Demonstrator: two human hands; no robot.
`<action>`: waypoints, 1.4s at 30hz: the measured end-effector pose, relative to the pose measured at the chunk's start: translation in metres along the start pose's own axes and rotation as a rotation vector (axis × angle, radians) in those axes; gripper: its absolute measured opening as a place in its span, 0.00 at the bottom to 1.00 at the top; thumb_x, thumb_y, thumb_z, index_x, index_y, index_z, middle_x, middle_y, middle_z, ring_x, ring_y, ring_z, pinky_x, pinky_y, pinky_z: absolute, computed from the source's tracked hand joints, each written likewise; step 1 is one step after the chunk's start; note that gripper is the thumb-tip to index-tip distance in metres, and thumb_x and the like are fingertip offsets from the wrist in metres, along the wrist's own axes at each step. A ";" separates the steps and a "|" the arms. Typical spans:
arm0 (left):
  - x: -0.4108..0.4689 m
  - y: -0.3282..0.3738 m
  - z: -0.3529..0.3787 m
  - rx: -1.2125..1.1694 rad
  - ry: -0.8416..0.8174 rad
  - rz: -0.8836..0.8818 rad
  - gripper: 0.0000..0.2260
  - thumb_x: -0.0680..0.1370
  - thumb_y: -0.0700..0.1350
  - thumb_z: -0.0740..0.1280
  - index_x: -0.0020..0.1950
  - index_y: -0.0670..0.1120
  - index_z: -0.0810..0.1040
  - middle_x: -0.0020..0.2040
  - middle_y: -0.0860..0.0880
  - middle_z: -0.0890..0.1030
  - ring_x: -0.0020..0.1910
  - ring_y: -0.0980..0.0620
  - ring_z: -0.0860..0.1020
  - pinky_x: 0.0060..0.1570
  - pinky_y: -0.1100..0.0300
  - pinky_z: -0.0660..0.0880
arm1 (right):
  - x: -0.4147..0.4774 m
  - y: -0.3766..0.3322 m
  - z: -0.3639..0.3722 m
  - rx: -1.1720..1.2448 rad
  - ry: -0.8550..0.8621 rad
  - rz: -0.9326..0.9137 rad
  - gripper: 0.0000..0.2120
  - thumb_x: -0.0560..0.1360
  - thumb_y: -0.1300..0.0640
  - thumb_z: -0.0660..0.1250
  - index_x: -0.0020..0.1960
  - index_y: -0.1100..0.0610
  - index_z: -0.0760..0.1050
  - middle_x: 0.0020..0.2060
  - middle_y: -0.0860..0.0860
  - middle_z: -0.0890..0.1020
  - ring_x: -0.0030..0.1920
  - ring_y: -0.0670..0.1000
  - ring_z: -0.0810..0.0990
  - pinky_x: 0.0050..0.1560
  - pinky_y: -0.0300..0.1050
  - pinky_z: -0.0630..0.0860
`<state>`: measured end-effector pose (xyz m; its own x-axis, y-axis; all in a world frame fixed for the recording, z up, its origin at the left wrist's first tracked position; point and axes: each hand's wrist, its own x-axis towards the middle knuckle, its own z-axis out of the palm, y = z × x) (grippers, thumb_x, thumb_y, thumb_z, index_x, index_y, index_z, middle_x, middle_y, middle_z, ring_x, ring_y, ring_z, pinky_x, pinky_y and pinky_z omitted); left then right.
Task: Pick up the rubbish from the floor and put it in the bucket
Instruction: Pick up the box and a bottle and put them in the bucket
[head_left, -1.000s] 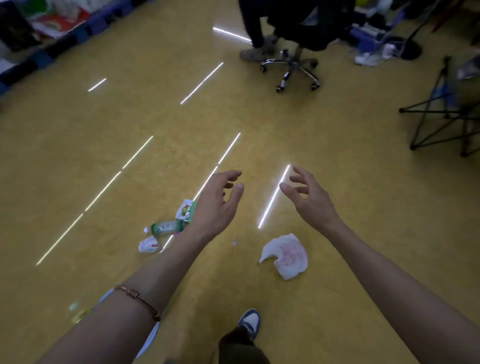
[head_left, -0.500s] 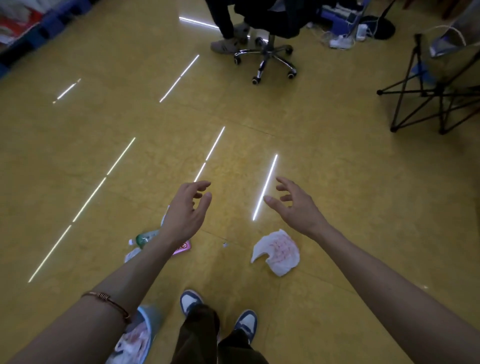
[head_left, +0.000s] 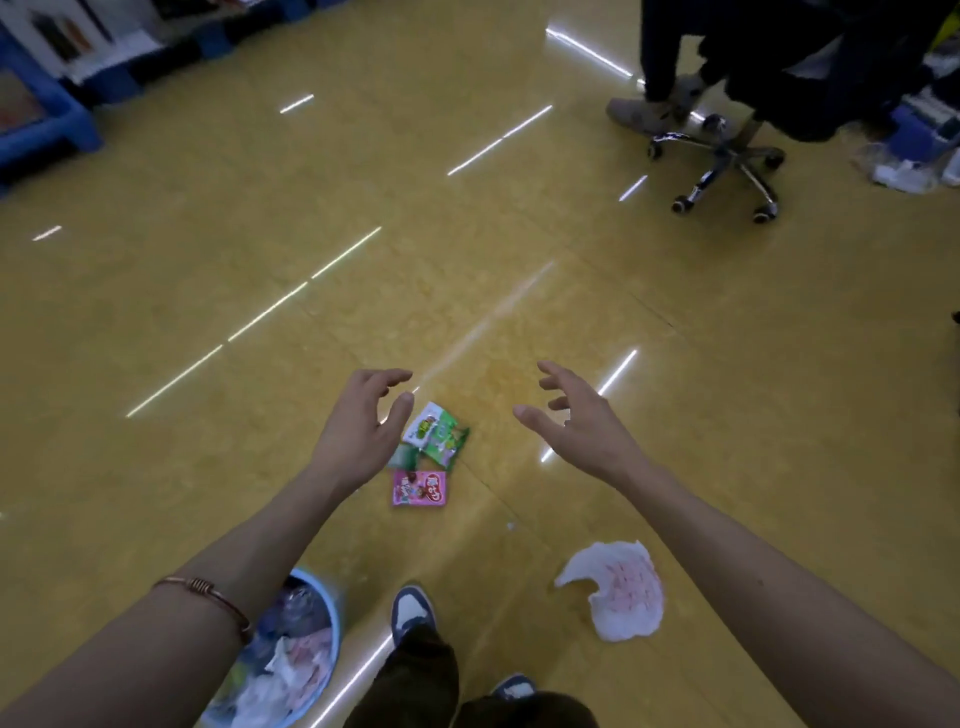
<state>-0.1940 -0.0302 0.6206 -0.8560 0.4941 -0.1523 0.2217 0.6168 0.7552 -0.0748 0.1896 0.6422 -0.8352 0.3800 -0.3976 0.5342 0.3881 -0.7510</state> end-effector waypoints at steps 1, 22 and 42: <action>0.007 -0.008 -0.003 0.002 0.011 -0.009 0.14 0.79 0.47 0.61 0.64 0.48 0.74 0.60 0.49 0.72 0.55 0.56 0.71 0.55 0.60 0.69 | 0.013 -0.005 0.007 -0.007 -0.004 -0.010 0.34 0.73 0.42 0.67 0.75 0.48 0.59 0.67 0.48 0.70 0.60 0.48 0.73 0.55 0.44 0.73; 0.053 -0.158 0.127 -0.139 0.166 -0.381 0.17 0.80 0.48 0.59 0.69 0.47 0.68 0.59 0.49 0.72 0.57 0.53 0.73 0.55 0.58 0.71 | 0.213 0.073 0.124 -0.229 -0.388 -0.126 0.37 0.72 0.41 0.68 0.76 0.48 0.57 0.69 0.49 0.68 0.63 0.50 0.72 0.54 0.42 0.68; 0.104 -0.451 0.314 0.262 -0.097 -0.245 0.28 0.73 0.56 0.68 0.70 0.51 0.64 0.68 0.50 0.70 0.61 0.51 0.72 0.57 0.56 0.71 | 0.377 0.316 0.349 -0.564 -0.497 -0.185 0.46 0.68 0.37 0.70 0.77 0.48 0.50 0.74 0.56 0.60 0.72 0.59 0.62 0.68 0.54 0.65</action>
<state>-0.2365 -0.0645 0.0633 -0.8532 0.3598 -0.3776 0.1381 0.8539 0.5017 -0.2673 0.1621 0.0709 -0.8068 -0.1019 -0.5819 0.2552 0.8282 -0.4989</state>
